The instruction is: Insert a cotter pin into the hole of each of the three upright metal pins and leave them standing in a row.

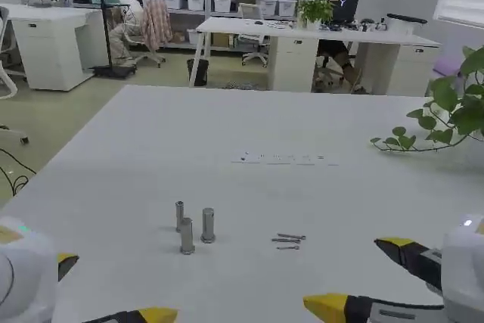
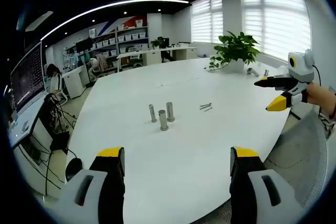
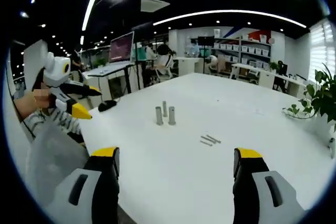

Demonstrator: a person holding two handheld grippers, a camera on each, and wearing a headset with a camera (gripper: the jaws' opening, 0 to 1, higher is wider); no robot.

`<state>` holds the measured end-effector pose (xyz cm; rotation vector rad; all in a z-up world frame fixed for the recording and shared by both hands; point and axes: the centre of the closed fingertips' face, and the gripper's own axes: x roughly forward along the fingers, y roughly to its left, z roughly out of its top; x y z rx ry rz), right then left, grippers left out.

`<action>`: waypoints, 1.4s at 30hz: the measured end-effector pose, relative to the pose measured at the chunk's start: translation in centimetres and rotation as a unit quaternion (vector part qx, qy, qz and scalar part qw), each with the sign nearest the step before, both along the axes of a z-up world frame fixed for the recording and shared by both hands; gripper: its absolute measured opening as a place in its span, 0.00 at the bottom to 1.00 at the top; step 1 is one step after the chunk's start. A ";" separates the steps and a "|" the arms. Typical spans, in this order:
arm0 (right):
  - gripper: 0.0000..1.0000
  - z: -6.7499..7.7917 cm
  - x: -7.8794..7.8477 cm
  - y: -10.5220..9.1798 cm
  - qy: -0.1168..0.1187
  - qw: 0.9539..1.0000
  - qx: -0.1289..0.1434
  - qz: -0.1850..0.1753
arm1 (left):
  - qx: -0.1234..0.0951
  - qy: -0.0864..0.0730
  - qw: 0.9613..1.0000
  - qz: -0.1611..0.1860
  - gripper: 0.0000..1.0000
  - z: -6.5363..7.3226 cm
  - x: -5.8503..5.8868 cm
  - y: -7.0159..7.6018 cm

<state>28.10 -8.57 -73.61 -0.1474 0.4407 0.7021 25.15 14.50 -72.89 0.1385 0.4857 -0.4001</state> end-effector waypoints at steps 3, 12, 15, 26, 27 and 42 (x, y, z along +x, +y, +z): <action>1.00 -0.1 -0.1 0.1 0.001 1.000 -0.005 0.002 | -0.002 0.002 1.000 0.001 0.99 0.0 0.0 0.0; 1.00 0.1 -0.1 0.4 0.000 1.000 0.000 0.008 | -0.053 0.003 0.999 0.006 0.98 0.2 0.0 -0.2; 1.00 0.0 -0.2 0.5 0.001 1.000 0.000 0.008 | -0.039 0.001 0.999 0.004 0.96 0.0 -0.1 -0.2; 1.00 -0.1 -0.3 0.5 0.001 1.000 -0.002 0.009 | -0.041 0.002 0.999 0.008 0.94 -0.2 -0.2 -0.2; 1.00 -0.1 -0.3 0.5 0.001 1.000 0.000 0.009 | -0.039 0.004 0.999 0.007 0.94 -0.3 -0.2 -0.2; 0.98 -0.1 -0.2 0.9 -0.007 1.000 0.006 0.017 | -0.038 -0.001 0.999 0.001 0.88 -0.2 0.0 -0.4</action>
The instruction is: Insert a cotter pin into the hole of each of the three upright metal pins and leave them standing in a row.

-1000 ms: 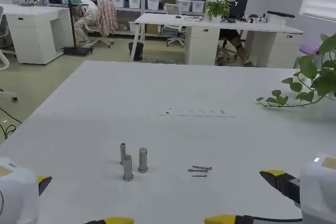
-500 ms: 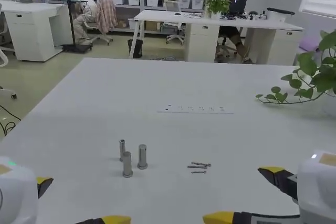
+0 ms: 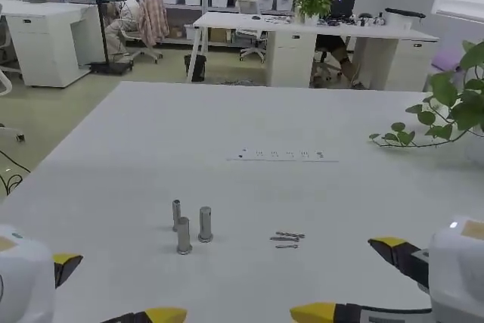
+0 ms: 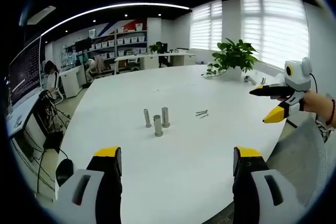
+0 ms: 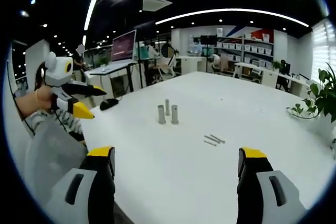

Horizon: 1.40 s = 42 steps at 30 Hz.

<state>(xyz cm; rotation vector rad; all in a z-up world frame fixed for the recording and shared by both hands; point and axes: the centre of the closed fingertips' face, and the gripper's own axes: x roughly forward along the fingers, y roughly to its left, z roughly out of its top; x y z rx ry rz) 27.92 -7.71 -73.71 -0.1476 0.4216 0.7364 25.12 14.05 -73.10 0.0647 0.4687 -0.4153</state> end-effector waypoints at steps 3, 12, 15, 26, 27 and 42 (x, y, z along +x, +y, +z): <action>0.98 0.0 0.0 0.0 0.002 1.000 0.001 0.001 | 0.002 -0.002 1.000 -0.001 0.87 0.1 0.1 0.0; 0.93 0.3 0.4 0.0 -0.004 1.000 0.007 0.001 | 0.002 -0.003 1.000 -0.002 0.84 0.1 0.3 -0.1; 0.91 0.3 0.5 0.0 -0.005 1.000 0.008 0.000 | 0.002 -0.003 1.000 -0.001 0.83 0.1 0.4 0.0; 0.90 0.3 0.5 0.3 -0.015 1.000 0.000 0.011 | 0.001 -0.005 1.000 0.005 0.79 0.1 1.0 0.4; 0.90 0.3 0.5 0.3 -0.015 1.000 -0.001 0.012 | 0.002 -0.006 1.000 0.005 0.79 0.1 1.0 0.5; 0.93 -0.1 0.9 0.4 -0.006 1.000 -0.006 0.016 | 0.006 -0.002 1.000 0.006 0.77 -0.1 1.2 0.6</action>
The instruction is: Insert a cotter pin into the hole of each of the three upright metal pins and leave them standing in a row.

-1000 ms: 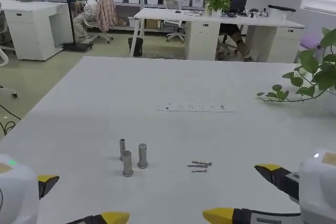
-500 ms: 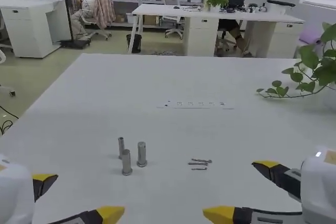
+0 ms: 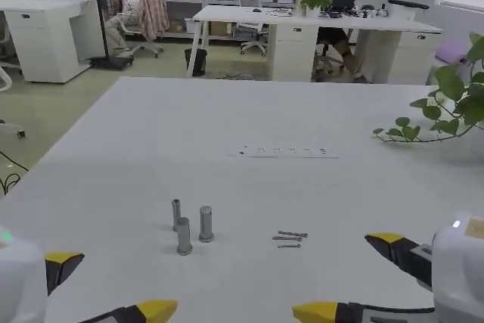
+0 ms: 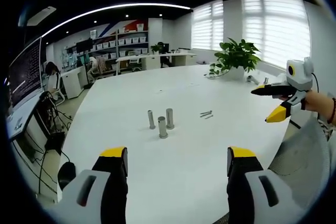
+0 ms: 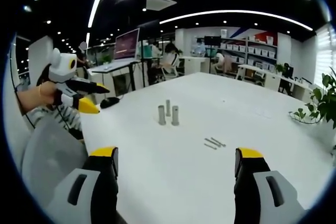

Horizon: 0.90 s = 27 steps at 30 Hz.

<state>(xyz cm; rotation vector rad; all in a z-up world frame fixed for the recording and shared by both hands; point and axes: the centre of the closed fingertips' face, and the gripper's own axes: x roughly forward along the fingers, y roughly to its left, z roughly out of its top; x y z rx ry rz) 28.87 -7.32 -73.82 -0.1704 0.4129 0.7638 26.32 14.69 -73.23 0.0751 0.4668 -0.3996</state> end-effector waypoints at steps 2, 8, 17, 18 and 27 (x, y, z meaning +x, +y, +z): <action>0.93 0.0 0.0 0.0 0.000 1.000 -0.001 0.002 | 0.002 0.001 1.000 0.002 0.75 0.0 0.1 0.2; 0.92 0.0 0.0 0.3 0.002 1.000 0.006 0.005 | -0.004 -0.007 1.000 0.010 0.67 0.2 1.1 1.1; 0.92 -0.6 0.4 0.5 0.010 1.000 0.010 0.009 | -0.004 -0.016 1.000 0.019 0.62 0.4 3.5 2.6; 0.92 -0.6 0.5 0.6 0.010 1.000 0.011 0.009 | -0.006 -0.017 1.000 0.020 0.61 0.5 3.8 2.7; 0.92 -0.9 1.2 0.8 0.014 1.000 0.008 0.011 | -0.006 -0.028 0.999 0.024 0.54 0.1 7.0 3.9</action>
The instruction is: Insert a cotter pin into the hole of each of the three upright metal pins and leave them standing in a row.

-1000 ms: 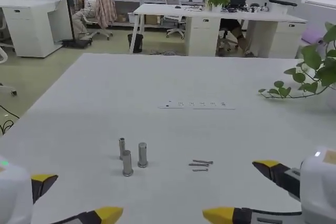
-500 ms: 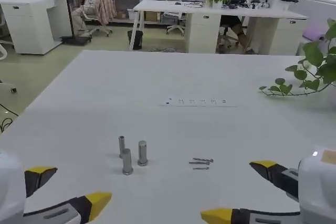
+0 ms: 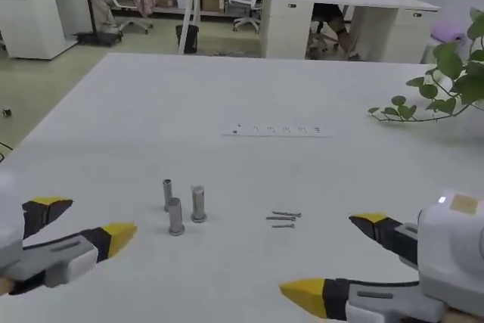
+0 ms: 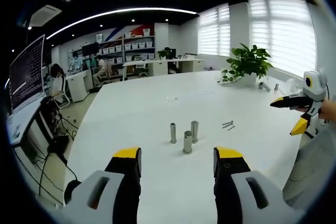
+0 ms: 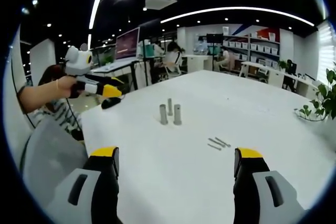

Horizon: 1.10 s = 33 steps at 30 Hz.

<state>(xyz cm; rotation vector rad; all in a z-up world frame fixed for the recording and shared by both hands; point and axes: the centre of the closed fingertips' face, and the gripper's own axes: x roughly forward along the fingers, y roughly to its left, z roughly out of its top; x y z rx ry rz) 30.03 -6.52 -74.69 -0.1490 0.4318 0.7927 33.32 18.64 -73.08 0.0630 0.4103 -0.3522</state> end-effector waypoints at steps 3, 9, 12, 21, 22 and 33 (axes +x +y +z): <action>0.91 -0.2 0.1 0.2 0.000 1.000 0.000 0.002 | 0.001 0.000 1.000 0.000 0.50 -0.4 1.2 0.2; 0.90 -0.7 0.2 0.5 0.004 1.000 0.000 0.005 | 0.002 -0.005 1.000 -0.010 0.45 -1.0 3.6 0.0; 0.90 -0.9 0.3 0.6 0.006 1.000 0.000 0.006 | 0.008 -0.003 1.000 -0.014 0.42 -1.6 4.9 0.0; 0.88 -1.8 0.5 0.6 0.016 1.000 -0.004 -0.003 | 0.008 0.012 0.999 -0.037 0.39 -3.9 8.3 -0.9; 0.87 -1.9 0.5 0.6 0.016 1.000 -0.004 -0.003 | 0.010 0.013 0.999 -0.039 0.38 -4.2 8.5 -1.0; 0.85 -2.8 0.7 0.6 0.029 0.999 -0.001 -0.016 | -0.002 0.034 0.998 -0.055 0.33 -6.8 11.2 -1.5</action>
